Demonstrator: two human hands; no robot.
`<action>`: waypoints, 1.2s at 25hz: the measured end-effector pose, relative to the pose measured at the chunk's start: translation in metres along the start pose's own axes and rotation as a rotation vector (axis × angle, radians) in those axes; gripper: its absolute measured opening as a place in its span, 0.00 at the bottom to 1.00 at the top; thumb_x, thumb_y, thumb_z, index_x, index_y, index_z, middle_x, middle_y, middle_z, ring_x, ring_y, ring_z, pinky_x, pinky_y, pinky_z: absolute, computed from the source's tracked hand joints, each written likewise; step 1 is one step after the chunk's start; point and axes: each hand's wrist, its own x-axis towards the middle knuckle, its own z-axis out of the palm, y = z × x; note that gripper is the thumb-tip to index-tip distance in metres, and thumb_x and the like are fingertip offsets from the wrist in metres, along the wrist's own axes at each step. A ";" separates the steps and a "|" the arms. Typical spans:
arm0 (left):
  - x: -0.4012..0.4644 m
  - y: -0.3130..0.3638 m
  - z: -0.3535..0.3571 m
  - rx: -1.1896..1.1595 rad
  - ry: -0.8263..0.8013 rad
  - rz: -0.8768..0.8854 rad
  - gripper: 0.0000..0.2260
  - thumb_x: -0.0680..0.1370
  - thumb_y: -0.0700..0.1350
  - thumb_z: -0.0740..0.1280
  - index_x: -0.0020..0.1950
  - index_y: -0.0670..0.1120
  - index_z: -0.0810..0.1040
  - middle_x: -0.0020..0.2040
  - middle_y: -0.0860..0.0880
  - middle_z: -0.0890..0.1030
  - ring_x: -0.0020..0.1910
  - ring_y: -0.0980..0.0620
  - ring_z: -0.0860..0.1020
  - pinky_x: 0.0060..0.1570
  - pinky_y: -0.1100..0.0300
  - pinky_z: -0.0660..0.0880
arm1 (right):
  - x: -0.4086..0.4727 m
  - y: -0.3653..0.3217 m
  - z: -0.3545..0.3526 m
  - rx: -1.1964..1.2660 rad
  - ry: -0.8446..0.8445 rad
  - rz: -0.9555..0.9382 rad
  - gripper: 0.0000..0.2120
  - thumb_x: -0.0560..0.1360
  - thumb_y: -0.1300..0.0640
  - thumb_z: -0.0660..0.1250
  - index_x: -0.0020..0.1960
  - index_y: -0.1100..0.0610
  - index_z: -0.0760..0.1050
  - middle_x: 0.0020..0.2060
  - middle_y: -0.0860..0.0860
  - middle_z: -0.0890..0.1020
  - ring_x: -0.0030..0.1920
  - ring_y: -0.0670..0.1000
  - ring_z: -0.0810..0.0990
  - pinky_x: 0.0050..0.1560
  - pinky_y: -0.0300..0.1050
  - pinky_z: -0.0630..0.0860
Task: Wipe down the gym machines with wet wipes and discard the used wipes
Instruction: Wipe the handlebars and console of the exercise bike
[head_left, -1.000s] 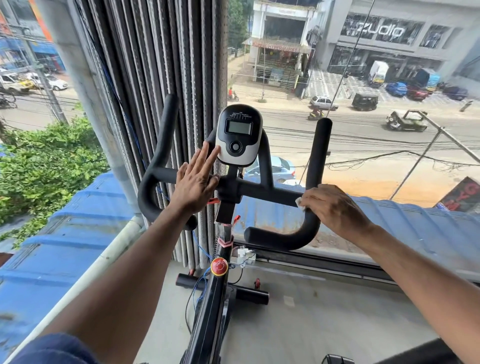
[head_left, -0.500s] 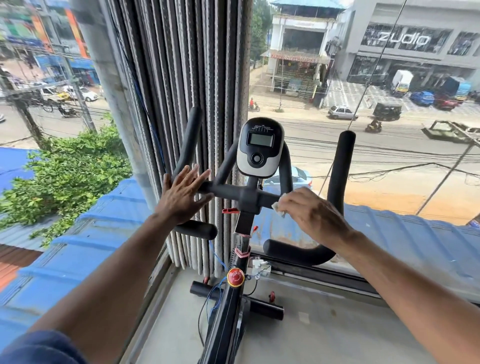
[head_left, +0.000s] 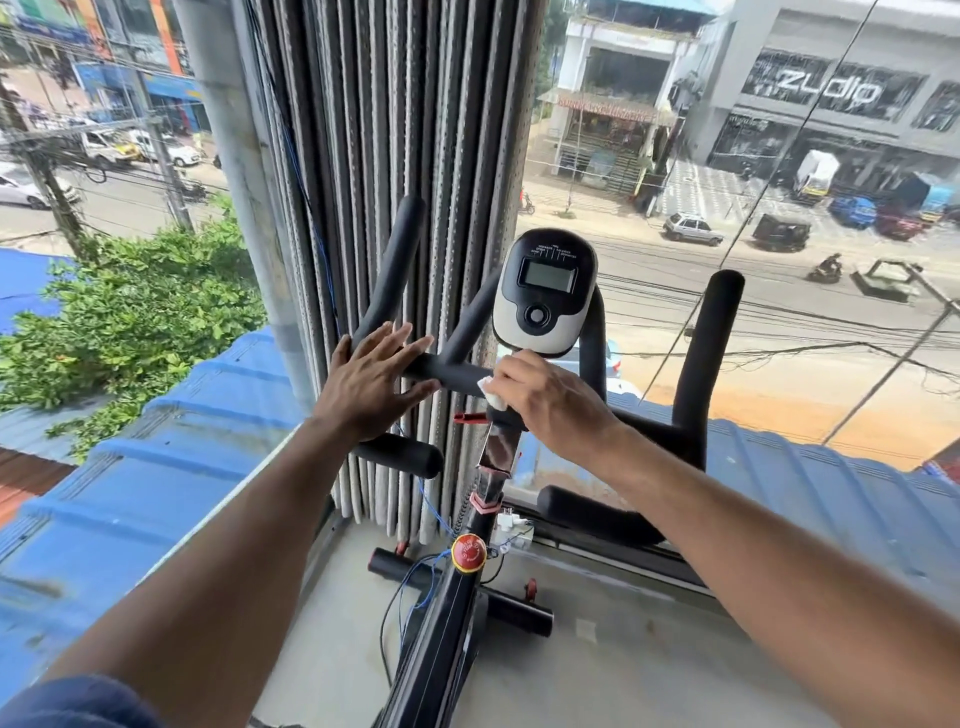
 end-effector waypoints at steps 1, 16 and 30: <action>0.001 -0.001 0.001 0.004 0.005 -0.003 0.37 0.76 0.77 0.43 0.82 0.64 0.56 0.84 0.55 0.56 0.84 0.52 0.51 0.80 0.36 0.47 | -0.013 0.004 -0.004 0.004 0.013 0.011 0.09 0.80 0.67 0.62 0.53 0.60 0.80 0.47 0.51 0.77 0.47 0.51 0.75 0.46 0.45 0.80; 0.001 -0.003 0.003 0.005 0.000 -0.001 0.36 0.77 0.77 0.44 0.83 0.65 0.52 0.85 0.55 0.54 0.84 0.54 0.48 0.80 0.37 0.47 | -0.003 0.005 0.005 0.043 0.053 0.132 0.14 0.75 0.74 0.65 0.55 0.61 0.80 0.50 0.53 0.78 0.50 0.53 0.76 0.47 0.51 0.82; 0.003 -0.002 0.004 0.013 0.012 -0.005 0.33 0.79 0.75 0.49 0.82 0.65 0.53 0.84 0.55 0.55 0.84 0.54 0.49 0.80 0.37 0.47 | 0.003 0.002 0.025 -0.142 -0.052 -0.344 0.10 0.82 0.69 0.59 0.50 0.62 0.79 0.49 0.55 0.78 0.56 0.56 0.74 0.68 0.51 0.72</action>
